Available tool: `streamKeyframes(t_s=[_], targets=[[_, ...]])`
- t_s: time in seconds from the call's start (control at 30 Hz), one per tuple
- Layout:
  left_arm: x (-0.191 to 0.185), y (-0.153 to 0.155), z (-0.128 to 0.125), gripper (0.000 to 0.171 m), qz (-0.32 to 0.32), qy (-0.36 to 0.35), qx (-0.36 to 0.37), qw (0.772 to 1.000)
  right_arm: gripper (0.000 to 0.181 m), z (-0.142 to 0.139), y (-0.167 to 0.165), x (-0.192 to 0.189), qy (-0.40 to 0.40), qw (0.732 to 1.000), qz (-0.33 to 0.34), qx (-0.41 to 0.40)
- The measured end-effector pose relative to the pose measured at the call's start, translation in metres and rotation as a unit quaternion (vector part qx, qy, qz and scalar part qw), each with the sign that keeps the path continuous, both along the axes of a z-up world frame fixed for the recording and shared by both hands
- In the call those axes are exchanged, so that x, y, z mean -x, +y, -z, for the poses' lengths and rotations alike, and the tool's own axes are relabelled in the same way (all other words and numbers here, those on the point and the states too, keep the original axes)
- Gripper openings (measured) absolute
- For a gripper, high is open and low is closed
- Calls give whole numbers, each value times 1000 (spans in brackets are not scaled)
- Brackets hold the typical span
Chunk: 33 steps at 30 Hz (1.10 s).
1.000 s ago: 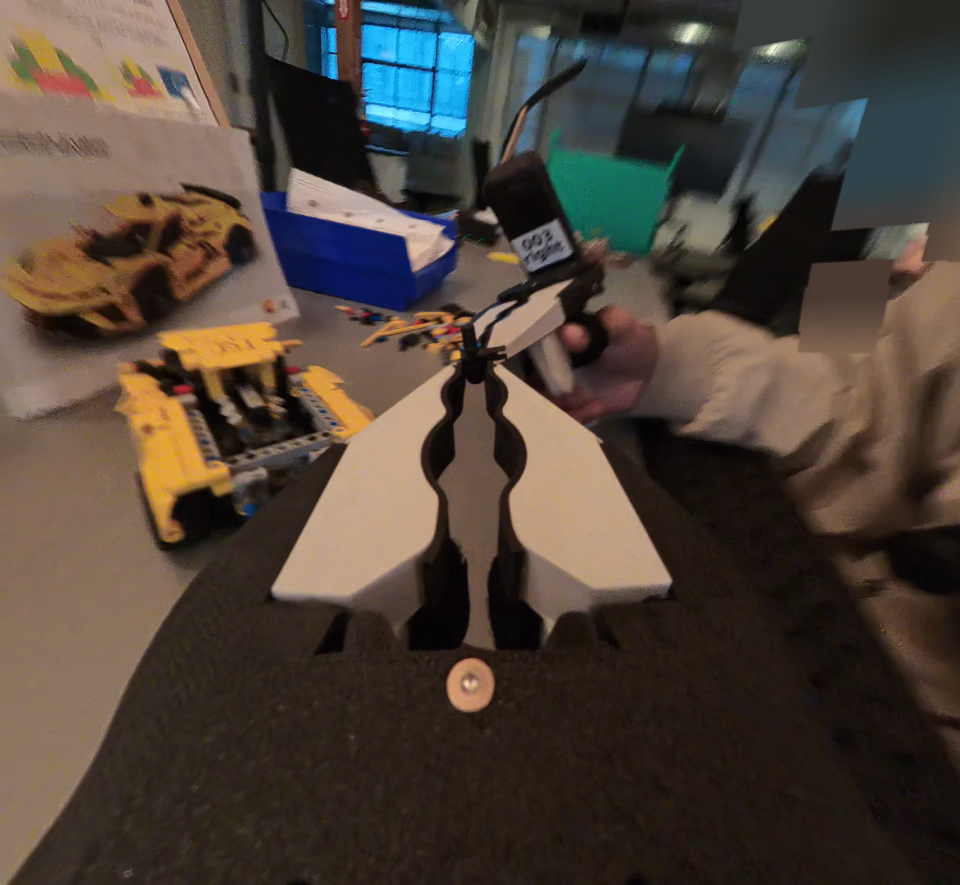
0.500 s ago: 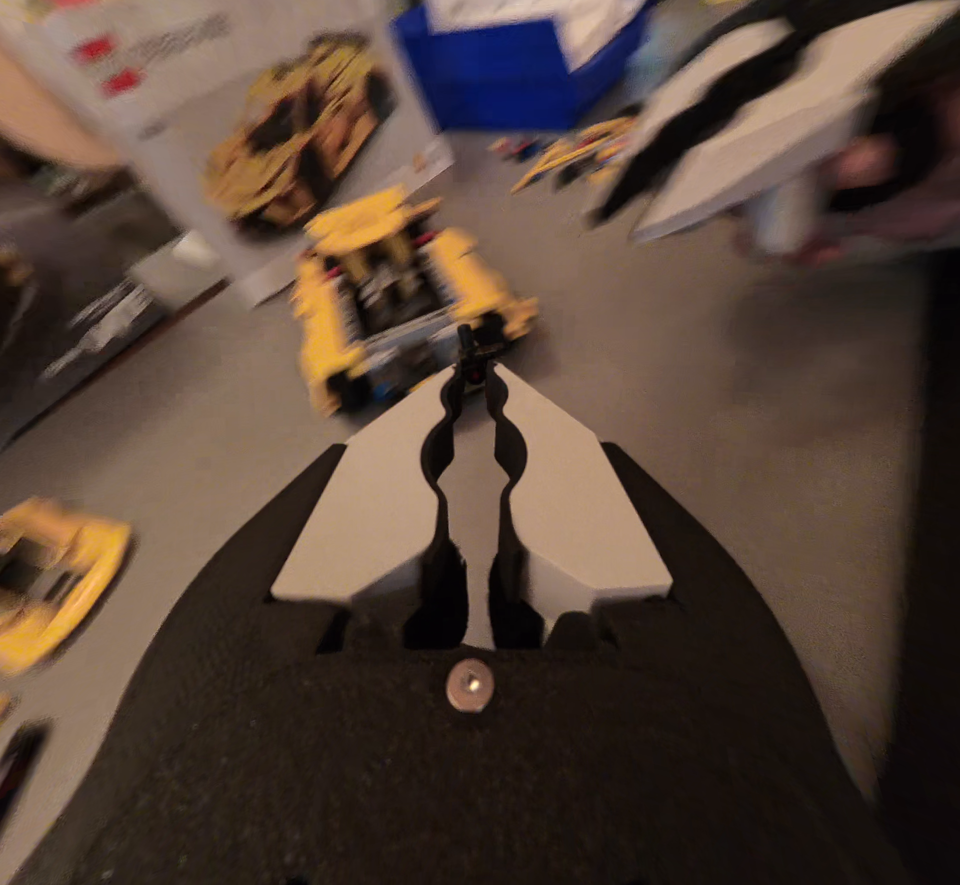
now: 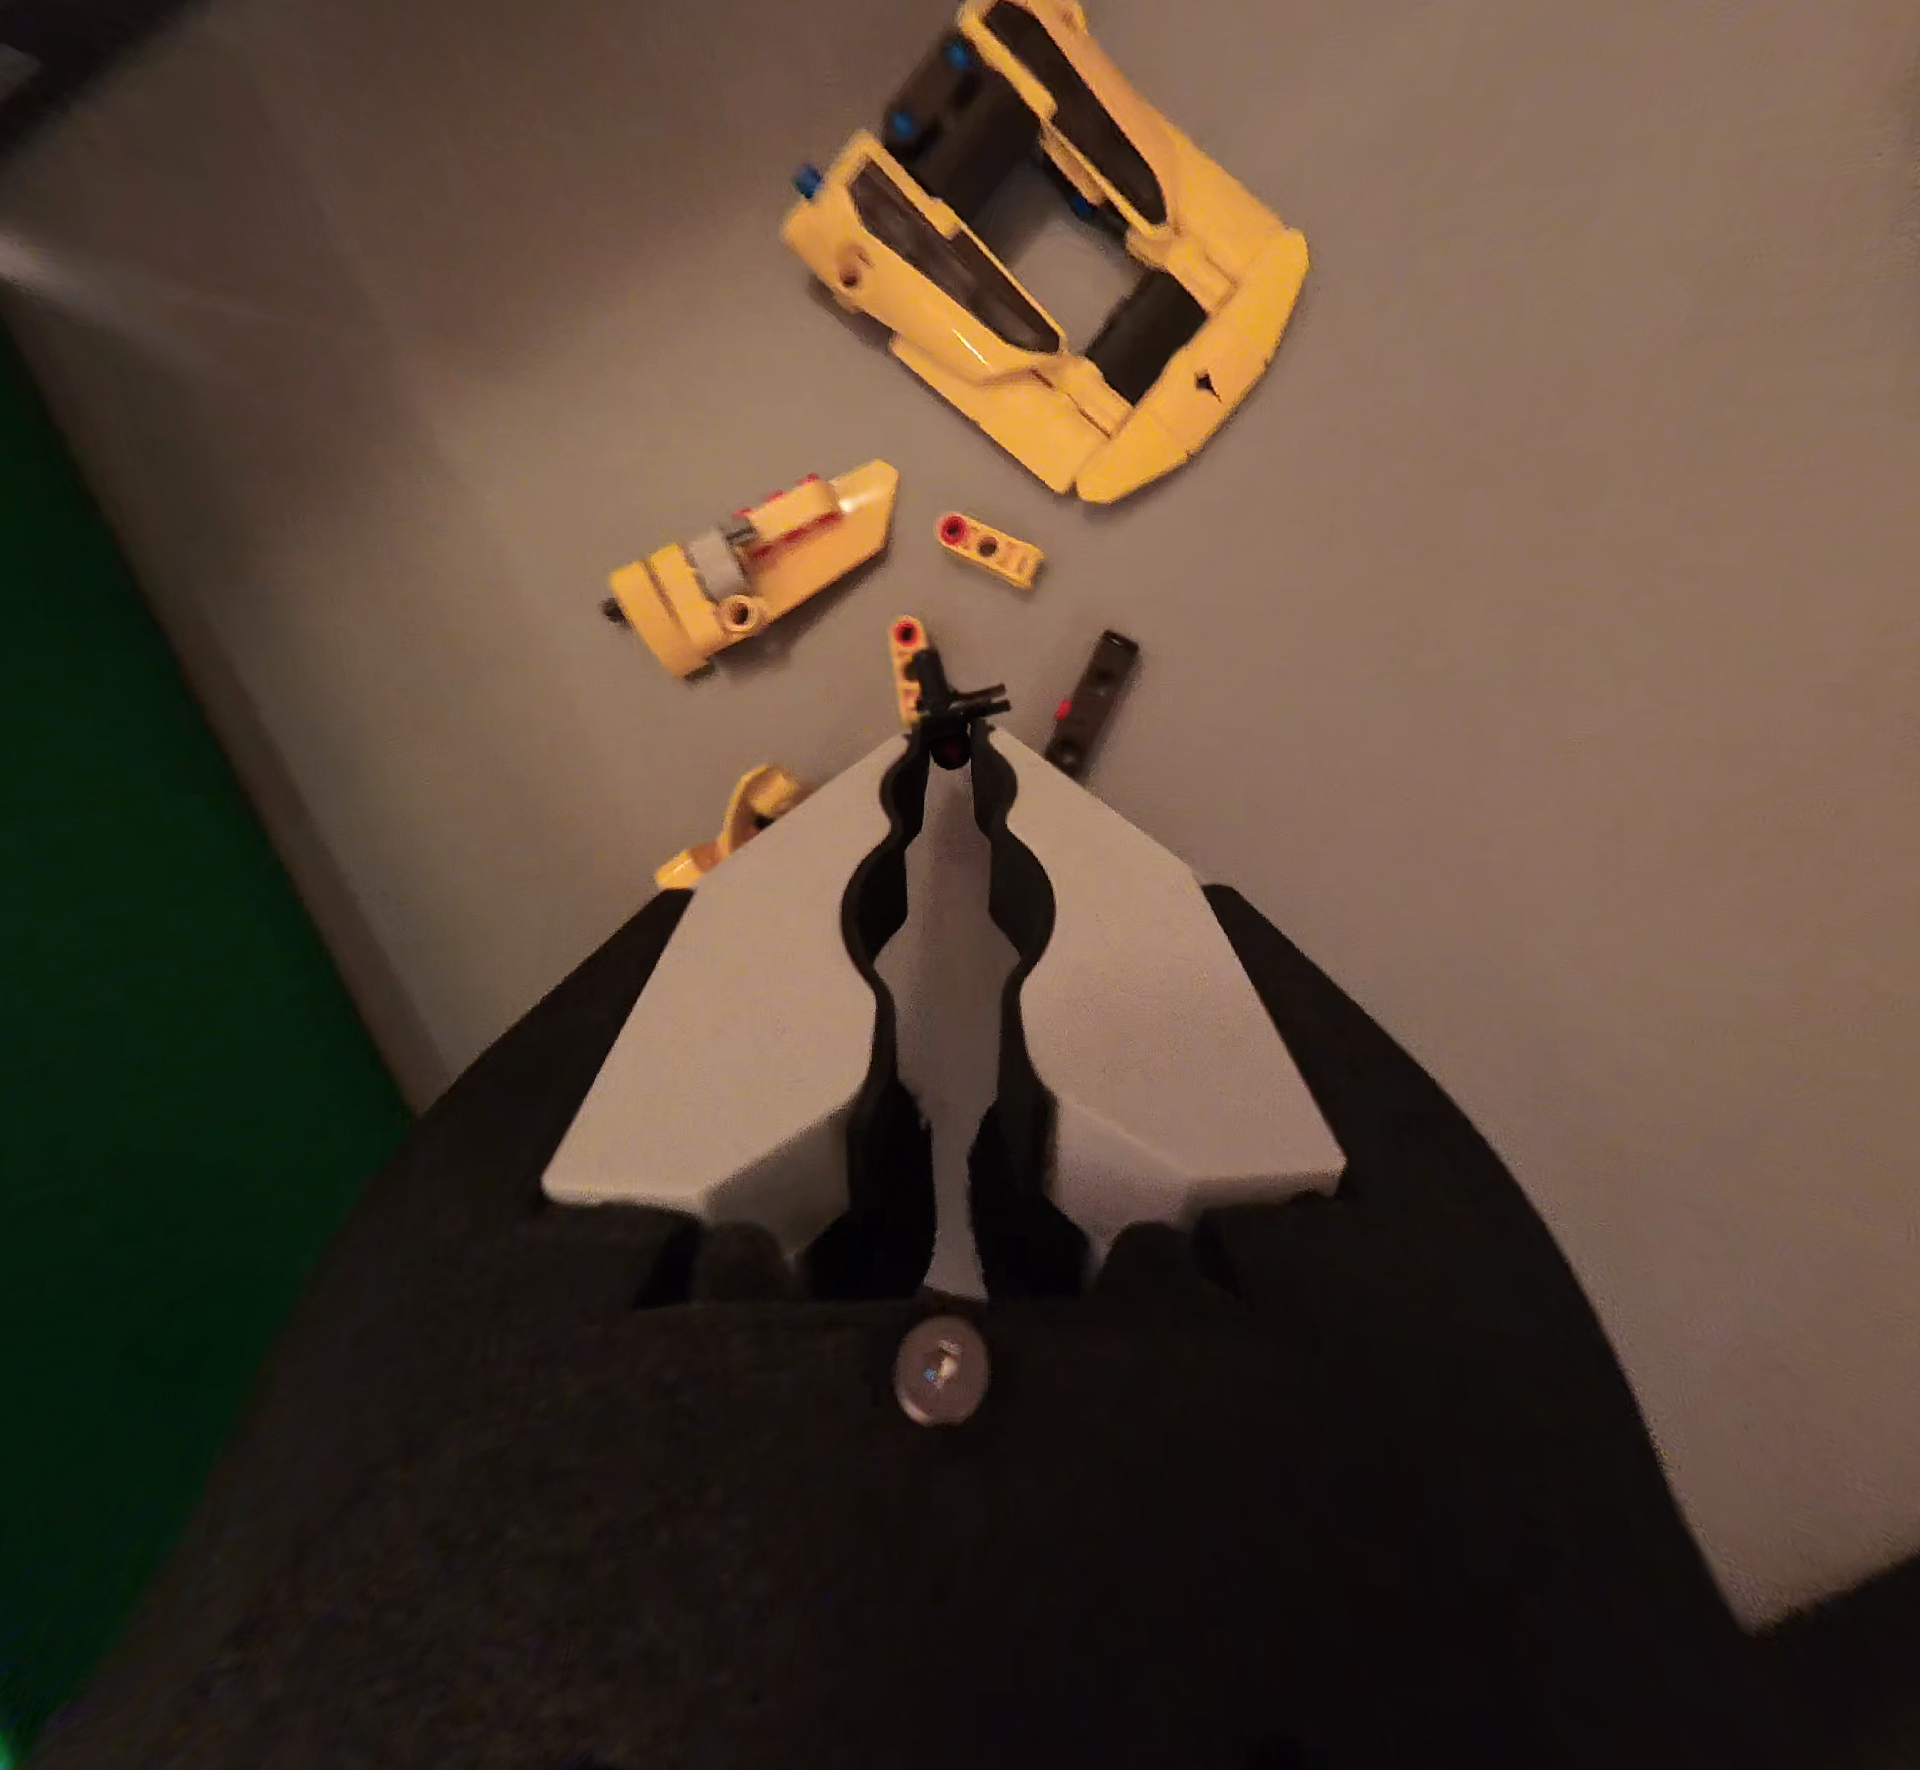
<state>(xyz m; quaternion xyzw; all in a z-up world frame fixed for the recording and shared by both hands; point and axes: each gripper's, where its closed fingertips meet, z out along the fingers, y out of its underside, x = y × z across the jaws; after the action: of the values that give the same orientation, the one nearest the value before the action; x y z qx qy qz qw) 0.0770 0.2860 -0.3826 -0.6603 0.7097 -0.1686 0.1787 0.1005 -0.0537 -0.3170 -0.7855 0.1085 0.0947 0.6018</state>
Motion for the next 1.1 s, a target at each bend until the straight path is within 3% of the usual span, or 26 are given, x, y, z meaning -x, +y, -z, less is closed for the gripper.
streamKeyframes(t_s=[0.1, 0.23, 0.37, 0.47, 0.53, 0.63, 0.73, 0.83, 0.93, 1.1], targets=[[4, -2, 15, 13, 16, 54, -19, 998, 9, 1, -3, -6, 20, 1000, 11, -2], [3, 0, 20, 29, 0, 62, -31, 998, 10, -6, -8, -15, 57, 998, 26, -28], [-14, -8, -25, 34, -29, -44, -59, 997, 24, 0, -13, -28, 54, 997, 54, -20], [-26, -62, -66, 34, 27, -112, -51, 992, 36, 7, -18, -46, 9, 996, 85, 21], [-29, -118, -76, 35, 101, -117, -12, 988, 46, 6, -17, -53, -7, 995, 71, 70], [-25, -184, -61, 36, 191, -62, 29, 979, 54, -21, -13, -68, -34, 988, 51, 142], [-25, -208, -31, 37, 234, -6, 28, 972, 54, -42, -2, -88, -58, 982, 30, 175], [-51, -215, -25, 37, 197, -17, 49, 979, 51, -12, 6, -104, -26, 980, 9, 195], [-82, -214, -34, 38, 135, -98, 90, 982, 58, 32, 0, -100, -41, 978, -1, 207], [-104, -201, -46, 38, 78, -262, 211, 938, 51, 77, -10, -77, -80, 961, -19, 265]])
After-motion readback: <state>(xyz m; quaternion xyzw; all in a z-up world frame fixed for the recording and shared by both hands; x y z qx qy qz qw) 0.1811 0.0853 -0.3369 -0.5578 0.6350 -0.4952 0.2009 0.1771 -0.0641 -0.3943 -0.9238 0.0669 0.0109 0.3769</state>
